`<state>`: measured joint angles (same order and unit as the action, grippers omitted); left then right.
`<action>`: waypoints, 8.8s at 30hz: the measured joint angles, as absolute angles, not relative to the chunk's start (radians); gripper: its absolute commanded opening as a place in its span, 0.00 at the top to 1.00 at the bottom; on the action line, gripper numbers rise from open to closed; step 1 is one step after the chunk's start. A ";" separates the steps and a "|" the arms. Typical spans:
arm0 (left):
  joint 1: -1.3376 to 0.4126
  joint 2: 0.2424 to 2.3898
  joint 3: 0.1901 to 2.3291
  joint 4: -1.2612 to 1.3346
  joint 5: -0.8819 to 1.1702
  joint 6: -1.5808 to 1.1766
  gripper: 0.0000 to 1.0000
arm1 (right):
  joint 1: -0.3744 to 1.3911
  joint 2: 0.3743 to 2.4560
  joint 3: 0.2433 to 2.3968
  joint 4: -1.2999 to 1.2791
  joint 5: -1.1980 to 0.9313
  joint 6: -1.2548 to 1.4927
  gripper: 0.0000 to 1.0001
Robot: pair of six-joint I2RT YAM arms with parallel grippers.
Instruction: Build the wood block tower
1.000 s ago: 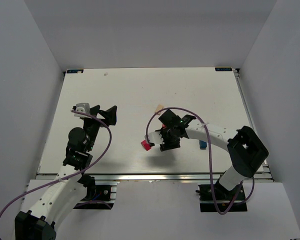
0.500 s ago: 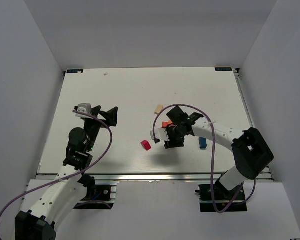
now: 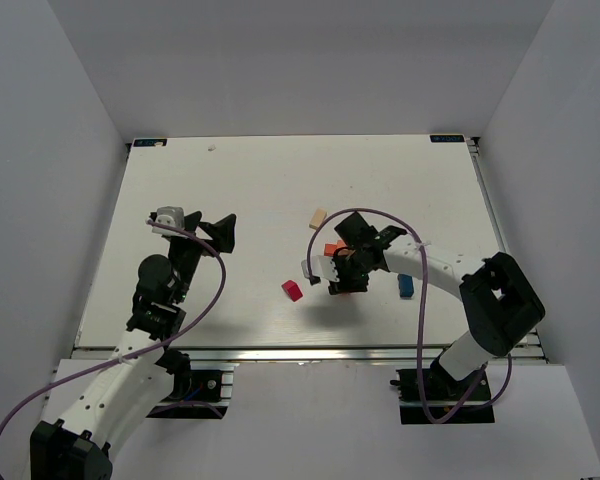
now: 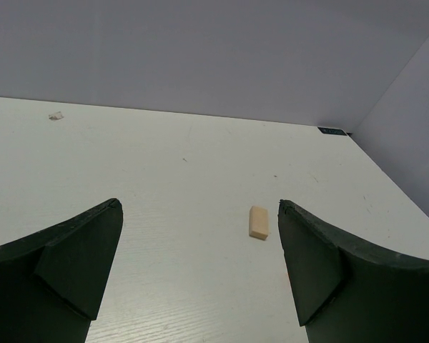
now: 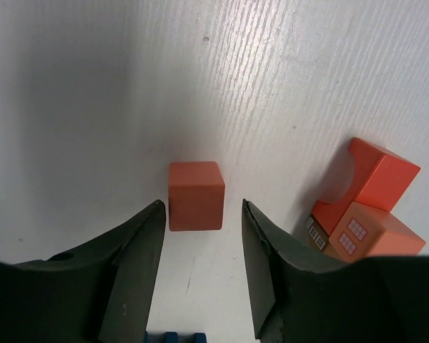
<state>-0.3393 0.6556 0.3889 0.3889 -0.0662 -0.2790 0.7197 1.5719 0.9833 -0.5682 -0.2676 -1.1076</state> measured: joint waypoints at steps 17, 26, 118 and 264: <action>-0.339 0.685 0.389 0.395 -0.064 -0.277 0.02 | 0.698 1.599 0.966 -0.551 -0.303 -1.105 0.73; -0.339 0.687 0.389 0.399 -0.064 -0.273 0.02 | 0.595 1.531 1.014 -0.581 -0.370 -1.068 0.77; -0.339 0.963 0.472 0.413 -0.072 -0.270 0.02 | 0.479 1.671 1.164 -0.515 -0.288 -0.953 0.69; -0.276 1.405 0.793 0.107 -0.098 -0.486 0.02 | 0.653 2.165 1.706 -0.394 0.402 0.501 0.14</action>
<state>-0.2756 1.4048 0.7925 0.1070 -0.0978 -0.4862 0.6525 2.1651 1.7061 -0.3943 0.4019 0.5011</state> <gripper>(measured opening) 0.983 0.874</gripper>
